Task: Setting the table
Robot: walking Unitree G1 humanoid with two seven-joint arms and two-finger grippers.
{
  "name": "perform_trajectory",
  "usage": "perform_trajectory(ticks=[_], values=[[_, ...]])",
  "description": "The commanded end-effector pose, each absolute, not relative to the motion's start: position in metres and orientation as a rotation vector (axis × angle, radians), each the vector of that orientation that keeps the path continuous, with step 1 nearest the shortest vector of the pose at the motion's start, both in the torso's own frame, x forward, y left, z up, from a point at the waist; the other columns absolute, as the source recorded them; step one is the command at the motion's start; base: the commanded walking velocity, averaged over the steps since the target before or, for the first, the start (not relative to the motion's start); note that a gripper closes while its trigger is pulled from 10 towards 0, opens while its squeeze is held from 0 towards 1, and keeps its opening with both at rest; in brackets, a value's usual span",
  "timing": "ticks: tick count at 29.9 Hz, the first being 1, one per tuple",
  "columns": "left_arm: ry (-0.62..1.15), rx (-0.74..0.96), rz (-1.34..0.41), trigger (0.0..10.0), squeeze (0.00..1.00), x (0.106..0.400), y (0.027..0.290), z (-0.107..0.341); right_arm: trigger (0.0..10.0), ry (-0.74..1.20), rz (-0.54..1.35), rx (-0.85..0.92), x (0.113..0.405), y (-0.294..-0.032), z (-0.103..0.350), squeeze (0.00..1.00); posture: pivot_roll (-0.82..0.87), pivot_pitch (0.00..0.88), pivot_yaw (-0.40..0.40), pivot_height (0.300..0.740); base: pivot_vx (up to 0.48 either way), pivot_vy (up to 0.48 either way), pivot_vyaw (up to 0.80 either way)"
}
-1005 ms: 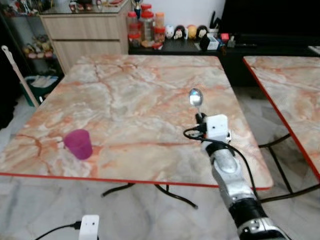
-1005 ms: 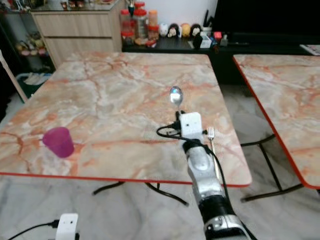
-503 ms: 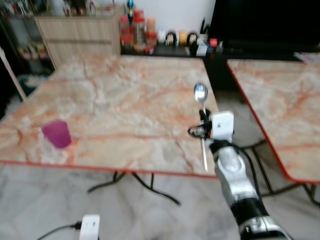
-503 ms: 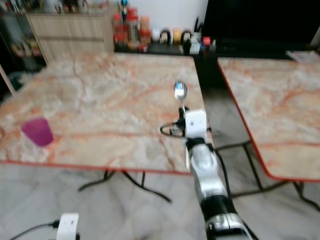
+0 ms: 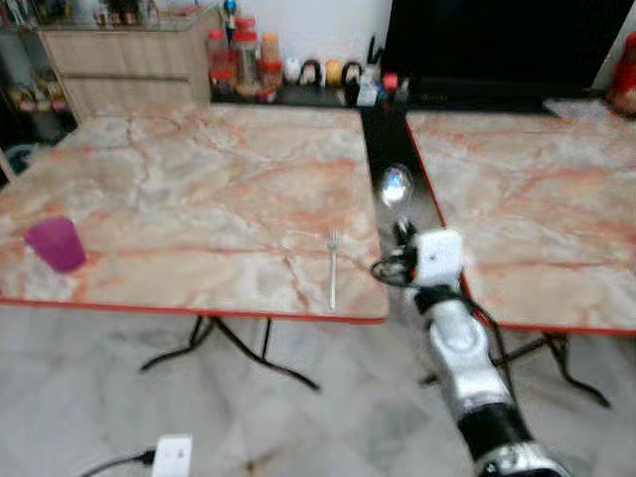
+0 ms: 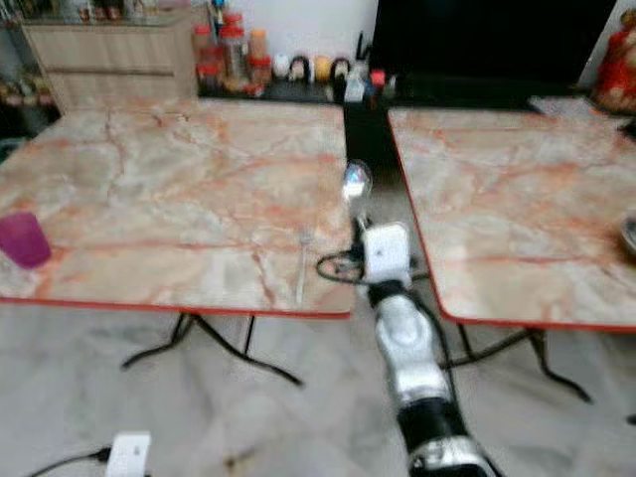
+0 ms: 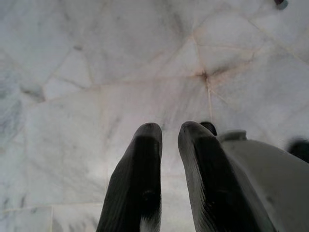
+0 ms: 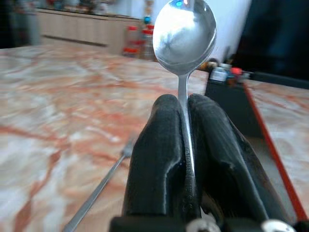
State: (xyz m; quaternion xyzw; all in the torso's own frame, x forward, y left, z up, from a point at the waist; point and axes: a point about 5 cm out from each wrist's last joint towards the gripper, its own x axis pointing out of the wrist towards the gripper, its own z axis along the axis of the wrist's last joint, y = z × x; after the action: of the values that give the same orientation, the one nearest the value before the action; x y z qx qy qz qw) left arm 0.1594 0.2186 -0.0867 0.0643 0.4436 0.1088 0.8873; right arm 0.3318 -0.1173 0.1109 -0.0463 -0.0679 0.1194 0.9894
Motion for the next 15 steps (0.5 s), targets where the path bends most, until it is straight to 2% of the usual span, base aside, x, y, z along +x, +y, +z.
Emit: perform_trajectory(ticks=[1, 15], values=[[0.923, 0.123, 0.217, 10.0, 0.0, 0.16, 0.214, -0.087, 10.0, -0.126, 0.24, -0.121, 0.329, -0.125, 0.106, 0.0, 0.0, 0.0, -0.011, 0.732, 0.0, -0.322, 0.0], [0.923, 0.124, 0.212, 10.0, 0.0, 0.16, 0.213, -0.088, 10.0, 0.038, 0.241, -0.144, 0.307, -0.135, 0.059, 0.0, 0.0, 0.0, -0.006, 0.732, 0.0, -0.323, 0.0]])
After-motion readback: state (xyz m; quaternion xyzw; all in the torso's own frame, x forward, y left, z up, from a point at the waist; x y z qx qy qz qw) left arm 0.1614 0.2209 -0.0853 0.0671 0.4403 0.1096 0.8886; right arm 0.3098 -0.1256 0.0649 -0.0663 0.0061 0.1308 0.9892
